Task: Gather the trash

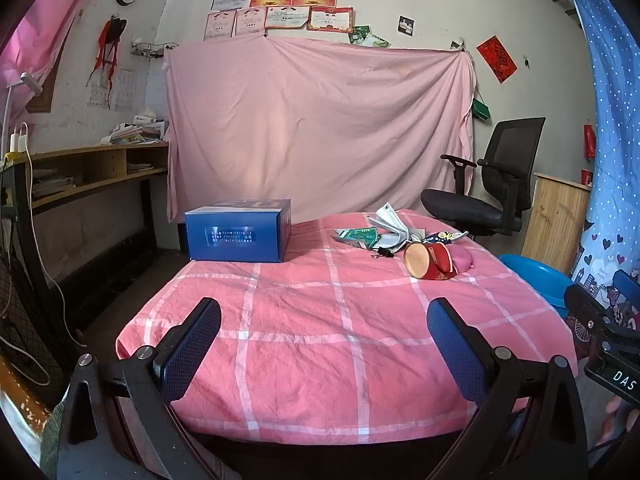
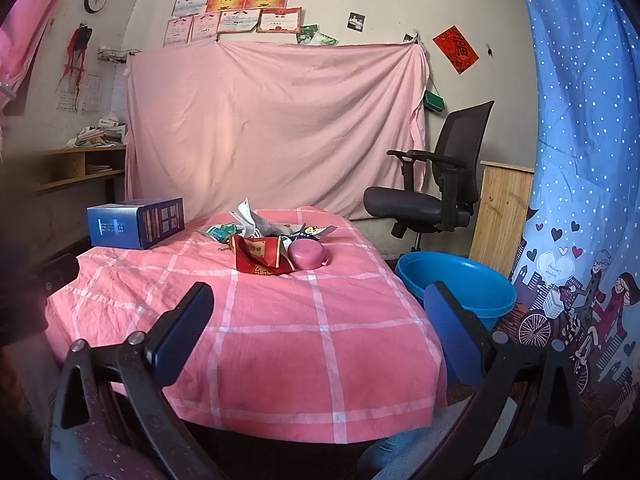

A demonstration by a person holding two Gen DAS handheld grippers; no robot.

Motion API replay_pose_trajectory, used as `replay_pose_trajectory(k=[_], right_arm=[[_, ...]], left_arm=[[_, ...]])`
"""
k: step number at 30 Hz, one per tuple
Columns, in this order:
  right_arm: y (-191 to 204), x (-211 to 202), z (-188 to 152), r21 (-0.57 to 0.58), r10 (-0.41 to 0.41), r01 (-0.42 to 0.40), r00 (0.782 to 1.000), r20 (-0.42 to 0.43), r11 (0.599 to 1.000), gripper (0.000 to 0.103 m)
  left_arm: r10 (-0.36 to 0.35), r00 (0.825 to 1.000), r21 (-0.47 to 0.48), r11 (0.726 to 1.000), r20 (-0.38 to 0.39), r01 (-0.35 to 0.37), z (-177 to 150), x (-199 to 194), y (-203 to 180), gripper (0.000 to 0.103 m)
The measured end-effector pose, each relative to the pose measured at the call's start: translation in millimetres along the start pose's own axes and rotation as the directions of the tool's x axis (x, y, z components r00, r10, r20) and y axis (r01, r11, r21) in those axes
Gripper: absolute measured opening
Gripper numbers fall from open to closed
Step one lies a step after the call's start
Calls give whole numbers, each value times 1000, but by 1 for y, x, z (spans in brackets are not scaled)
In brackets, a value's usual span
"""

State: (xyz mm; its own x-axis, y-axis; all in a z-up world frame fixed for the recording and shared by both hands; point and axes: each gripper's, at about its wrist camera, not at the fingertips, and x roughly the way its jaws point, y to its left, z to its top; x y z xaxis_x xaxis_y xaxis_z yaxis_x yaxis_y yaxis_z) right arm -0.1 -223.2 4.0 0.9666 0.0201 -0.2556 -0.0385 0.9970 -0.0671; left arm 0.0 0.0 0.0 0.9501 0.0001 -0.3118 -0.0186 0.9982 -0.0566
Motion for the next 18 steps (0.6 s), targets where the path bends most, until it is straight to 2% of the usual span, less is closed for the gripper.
replay_pose_trajectory(k=[18], right_arm=[[-1, 0, 0, 6, 2, -2, 1000, 3, 1000, 103]], left_arm=[[0, 1000, 1, 1000, 1, 0, 0, 0, 0, 101]])
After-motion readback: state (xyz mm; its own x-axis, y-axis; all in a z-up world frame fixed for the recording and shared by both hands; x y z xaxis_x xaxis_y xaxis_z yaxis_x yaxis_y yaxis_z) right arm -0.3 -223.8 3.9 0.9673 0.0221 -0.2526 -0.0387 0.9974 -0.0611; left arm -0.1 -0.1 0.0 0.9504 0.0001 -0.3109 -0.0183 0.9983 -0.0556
